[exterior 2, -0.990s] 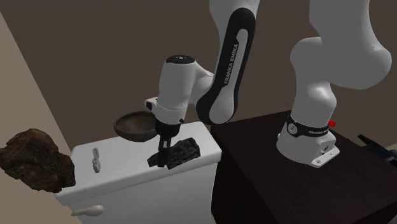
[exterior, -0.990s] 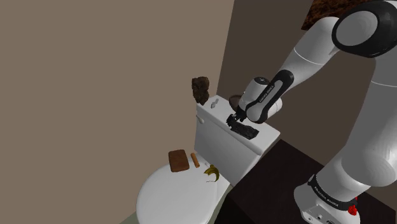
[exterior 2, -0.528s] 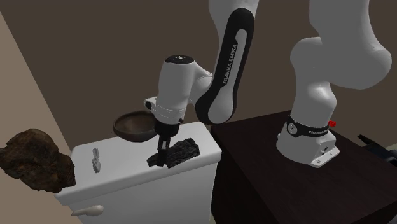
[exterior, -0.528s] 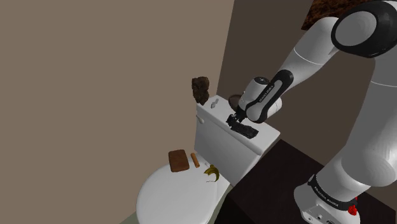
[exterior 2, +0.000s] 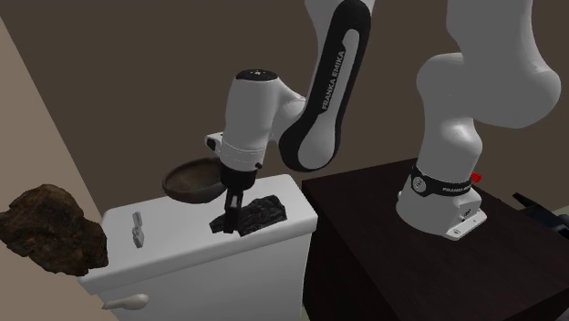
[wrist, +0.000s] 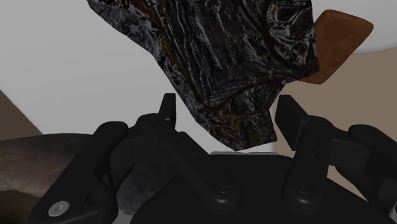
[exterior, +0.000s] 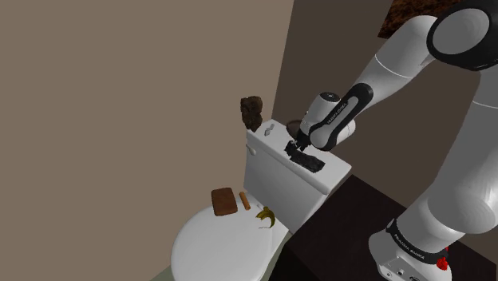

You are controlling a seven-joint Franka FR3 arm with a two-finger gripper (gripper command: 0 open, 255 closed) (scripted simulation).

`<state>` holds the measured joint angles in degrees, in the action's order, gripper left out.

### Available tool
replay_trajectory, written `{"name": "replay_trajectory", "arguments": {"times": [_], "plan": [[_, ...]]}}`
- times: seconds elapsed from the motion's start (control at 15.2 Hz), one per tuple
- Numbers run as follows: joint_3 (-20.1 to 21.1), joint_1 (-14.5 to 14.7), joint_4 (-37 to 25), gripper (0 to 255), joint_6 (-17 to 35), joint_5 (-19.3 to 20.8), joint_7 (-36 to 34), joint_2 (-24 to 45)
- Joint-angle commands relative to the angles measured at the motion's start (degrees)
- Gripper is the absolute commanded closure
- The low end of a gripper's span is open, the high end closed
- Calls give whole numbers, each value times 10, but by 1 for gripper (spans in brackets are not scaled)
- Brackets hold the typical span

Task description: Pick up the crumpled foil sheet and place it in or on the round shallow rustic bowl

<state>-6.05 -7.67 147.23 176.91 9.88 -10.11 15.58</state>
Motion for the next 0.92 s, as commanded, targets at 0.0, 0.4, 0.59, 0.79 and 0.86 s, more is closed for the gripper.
{"name": "replay_trajectory", "arguments": {"times": [0.0,0.4,0.59,0.79,0.86], "plan": [[1,-2,5,255,-14,-1,2,-19],[11,-9,11,255,-62,-10,12,-74],[13,-10,12,255,-88,-15,18,-100],[15,-10,12,255,-113,-20,23,-125],[15,-10,11,255,-122,-22,25,-134]]}}
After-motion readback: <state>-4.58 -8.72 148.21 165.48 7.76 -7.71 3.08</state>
